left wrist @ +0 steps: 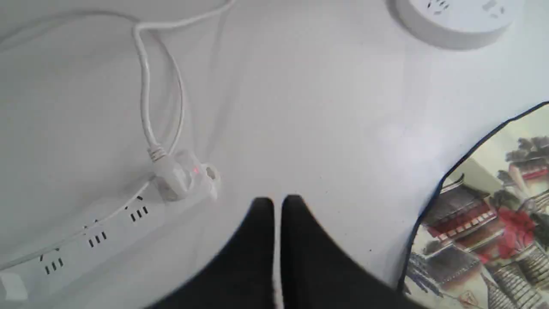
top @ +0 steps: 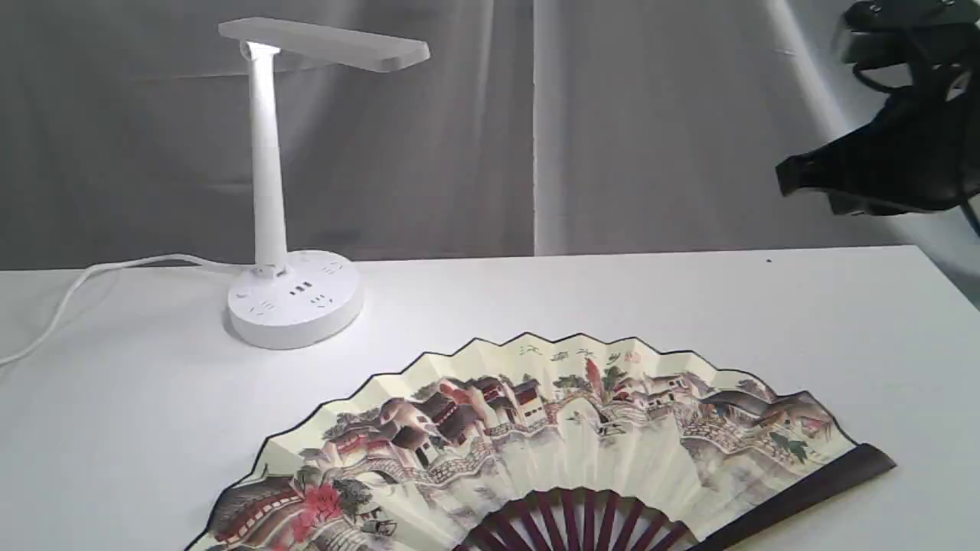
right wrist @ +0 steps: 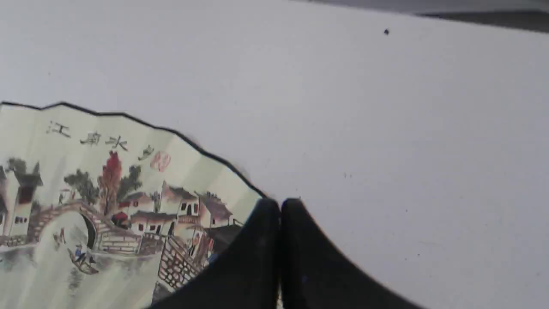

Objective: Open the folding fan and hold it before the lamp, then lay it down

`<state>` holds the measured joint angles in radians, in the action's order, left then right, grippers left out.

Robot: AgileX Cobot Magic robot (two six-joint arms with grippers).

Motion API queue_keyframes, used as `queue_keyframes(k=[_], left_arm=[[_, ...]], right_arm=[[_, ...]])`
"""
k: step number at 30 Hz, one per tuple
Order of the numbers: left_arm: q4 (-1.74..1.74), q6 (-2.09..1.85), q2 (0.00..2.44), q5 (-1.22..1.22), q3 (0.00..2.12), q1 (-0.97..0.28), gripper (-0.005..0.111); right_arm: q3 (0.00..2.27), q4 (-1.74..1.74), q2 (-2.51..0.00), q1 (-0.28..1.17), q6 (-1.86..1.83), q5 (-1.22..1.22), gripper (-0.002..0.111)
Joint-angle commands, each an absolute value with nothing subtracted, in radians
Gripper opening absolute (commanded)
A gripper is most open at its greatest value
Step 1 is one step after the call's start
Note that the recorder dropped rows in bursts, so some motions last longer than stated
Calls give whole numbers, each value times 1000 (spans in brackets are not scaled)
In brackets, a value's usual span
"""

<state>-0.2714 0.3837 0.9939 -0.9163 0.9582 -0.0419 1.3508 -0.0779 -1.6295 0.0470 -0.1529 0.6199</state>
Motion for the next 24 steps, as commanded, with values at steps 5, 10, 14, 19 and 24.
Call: queue_keyframes(k=[5,10,14,19,24], left_arm=[[-257,362,679,-842,822,-46,0],[-237,355,469,-845,758,-46,0],[-233,336,289,-840,740,-46,0],[-118,218,80,-839,738,-46,0],[-114,208,0,-867,738,-50,0]], right_arm=[[1090,-160,-1366,47,-138,361,0],[993,-180,-1202,47,-142,347,0],[934,-202,-1053,49,-142,347,0],[886,-221,-862,49,-142,349,0],[822,-229,-647,49,-142,356,0]])
